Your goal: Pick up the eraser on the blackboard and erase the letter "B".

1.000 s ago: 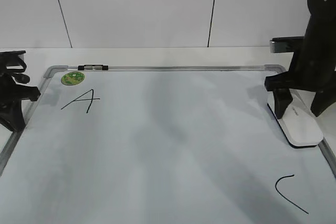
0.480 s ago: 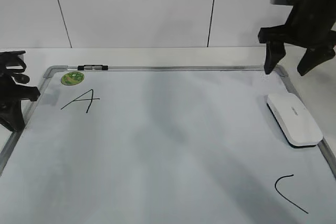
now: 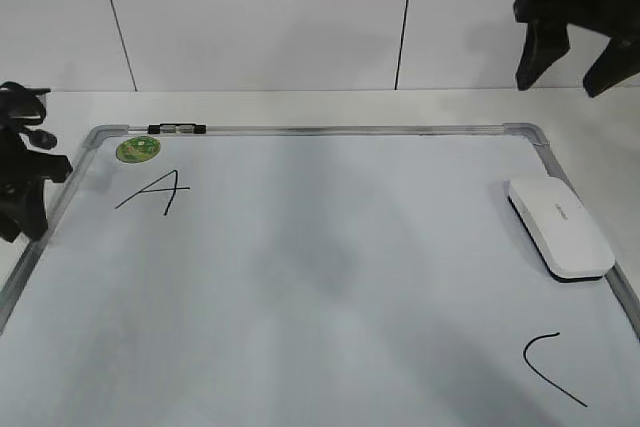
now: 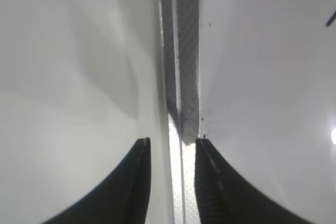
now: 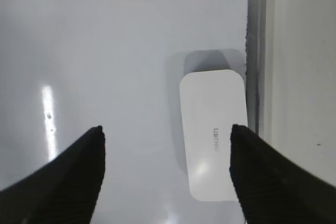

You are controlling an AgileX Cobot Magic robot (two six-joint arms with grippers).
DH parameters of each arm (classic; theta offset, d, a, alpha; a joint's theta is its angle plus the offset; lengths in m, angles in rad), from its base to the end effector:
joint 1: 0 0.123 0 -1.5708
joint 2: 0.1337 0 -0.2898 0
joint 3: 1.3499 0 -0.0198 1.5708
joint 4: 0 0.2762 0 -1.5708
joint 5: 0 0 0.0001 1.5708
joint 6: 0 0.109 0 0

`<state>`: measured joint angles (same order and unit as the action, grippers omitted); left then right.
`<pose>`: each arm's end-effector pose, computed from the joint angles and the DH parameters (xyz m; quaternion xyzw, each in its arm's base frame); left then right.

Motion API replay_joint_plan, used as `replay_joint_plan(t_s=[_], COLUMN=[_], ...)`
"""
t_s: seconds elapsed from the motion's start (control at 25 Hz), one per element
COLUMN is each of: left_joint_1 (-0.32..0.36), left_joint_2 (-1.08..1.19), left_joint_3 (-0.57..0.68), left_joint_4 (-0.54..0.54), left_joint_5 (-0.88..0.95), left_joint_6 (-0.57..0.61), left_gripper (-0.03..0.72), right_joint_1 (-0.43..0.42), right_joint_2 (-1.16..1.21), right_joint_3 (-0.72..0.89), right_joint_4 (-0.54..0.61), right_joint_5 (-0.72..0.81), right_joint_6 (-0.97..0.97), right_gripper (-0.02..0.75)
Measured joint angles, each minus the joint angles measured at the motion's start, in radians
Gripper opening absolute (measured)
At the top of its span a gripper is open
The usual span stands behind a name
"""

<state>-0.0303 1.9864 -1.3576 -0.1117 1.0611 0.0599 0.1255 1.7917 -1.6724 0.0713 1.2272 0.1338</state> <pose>0.3944 -0.0226 0.1363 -0.0170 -0.9986 0.0485 0.0152 0.4065 0.0587 0.3022 0.0108 0.9872 0.0548 0.1492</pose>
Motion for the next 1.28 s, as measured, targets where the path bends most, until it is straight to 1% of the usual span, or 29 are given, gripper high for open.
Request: replay_joint_plan(t_s=[0.24, 0.4, 0.56, 0.68, 0.84, 1.04, 1.28], left_joint_1=[0.0, 0.0, 0.0, 0.0, 0.0, 0.0, 0.0], left_joint_2=[-0.027, -0.08, -0.144, -0.208, -0.348, -0.542, -0.813], left_joint_3=[-0.11, -0.137, -0.137, -0.133, -0.062, 0.084, 0.262], left_joint_4=[0.0, 0.0, -0.006, -0.038, -0.048, -0.008, 0.002], left_joint_5=[0.081, 0.135, 0.147, 0.153, 0.156, 0.162, 0.166], left_joint_6=[0.002, 0.002, 0.0, 0.0, 0.0, 0.0, 0.0], left_gripper=[0.237, 0.239, 0.239, 0.239, 0.239, 0.239, 0.239], right_joint_1=[0.0, 0.0, 0.0, 0.0, 0.0, 0.0, 0.0], right_joint_2=[-0.076, -0.15, -0.279, -0.382, -0.528, -0.712, -0.938], right_joint_3=[0.0, 0.008, 0.096, 0.206, 0.353, 0.526, 0.692], right_joint_4=[0.017, 0.025, 0.034, 0.034, 0.026, 0.007, 0.005], right_joint_5=[0.004, 0.011, 0.015, 0.017, 0.021, 0.023, 0.025], right_joint_6=[-0.002, -0.004, -0.018, -0.022, -0.022, -0.022, -0.024], right_gripper=[0.572, 0.572, 0.572, 0.572, 0.572, 0.572, 0.572])
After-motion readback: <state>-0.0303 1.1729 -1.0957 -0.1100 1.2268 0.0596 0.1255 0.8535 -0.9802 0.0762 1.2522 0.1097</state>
